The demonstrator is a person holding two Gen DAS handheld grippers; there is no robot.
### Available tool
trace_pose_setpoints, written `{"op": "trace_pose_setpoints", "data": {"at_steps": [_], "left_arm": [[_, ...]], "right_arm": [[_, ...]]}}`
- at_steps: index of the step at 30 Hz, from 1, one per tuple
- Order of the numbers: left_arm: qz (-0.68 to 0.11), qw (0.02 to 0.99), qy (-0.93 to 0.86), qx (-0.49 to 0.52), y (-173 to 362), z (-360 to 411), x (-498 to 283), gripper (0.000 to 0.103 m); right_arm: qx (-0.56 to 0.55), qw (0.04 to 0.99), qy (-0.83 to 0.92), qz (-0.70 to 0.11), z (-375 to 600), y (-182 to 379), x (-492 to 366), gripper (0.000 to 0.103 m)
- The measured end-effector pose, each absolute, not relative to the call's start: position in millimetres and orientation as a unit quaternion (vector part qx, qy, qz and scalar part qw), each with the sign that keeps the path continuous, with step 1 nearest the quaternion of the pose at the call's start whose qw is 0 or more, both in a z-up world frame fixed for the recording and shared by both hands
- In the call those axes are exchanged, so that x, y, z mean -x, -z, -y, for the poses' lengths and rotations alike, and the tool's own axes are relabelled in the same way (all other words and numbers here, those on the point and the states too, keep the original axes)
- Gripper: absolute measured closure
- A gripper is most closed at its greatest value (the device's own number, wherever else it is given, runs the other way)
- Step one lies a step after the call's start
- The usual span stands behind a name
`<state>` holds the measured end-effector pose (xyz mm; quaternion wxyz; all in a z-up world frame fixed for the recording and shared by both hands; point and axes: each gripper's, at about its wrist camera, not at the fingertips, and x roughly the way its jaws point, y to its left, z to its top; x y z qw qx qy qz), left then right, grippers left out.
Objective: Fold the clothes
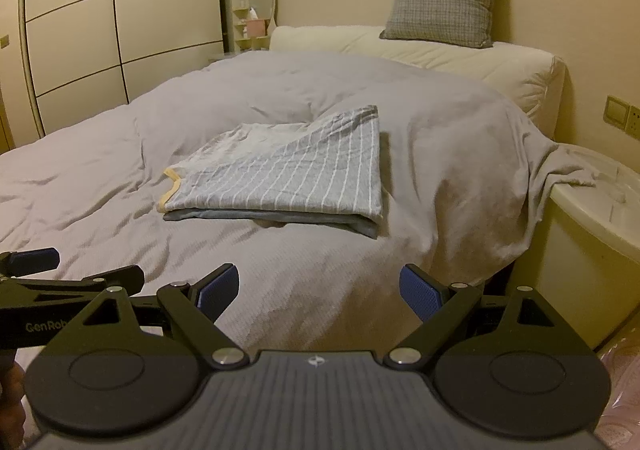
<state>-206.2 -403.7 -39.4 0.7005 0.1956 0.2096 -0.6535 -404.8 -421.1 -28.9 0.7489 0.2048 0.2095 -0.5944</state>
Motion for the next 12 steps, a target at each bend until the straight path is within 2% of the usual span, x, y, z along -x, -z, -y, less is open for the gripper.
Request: {"op": "trace_pose_setpoints", "data": {"at_steps": [12], "left_arm": [[-0.202, 0.695, 0.660, -0.198, 41.7, 406.2, 213.2, 0.001]], "right_arm": [[-0.217, 0.748, 0.591, -0.211, 426.3, 36.7, 409.7, 0.014]]}}
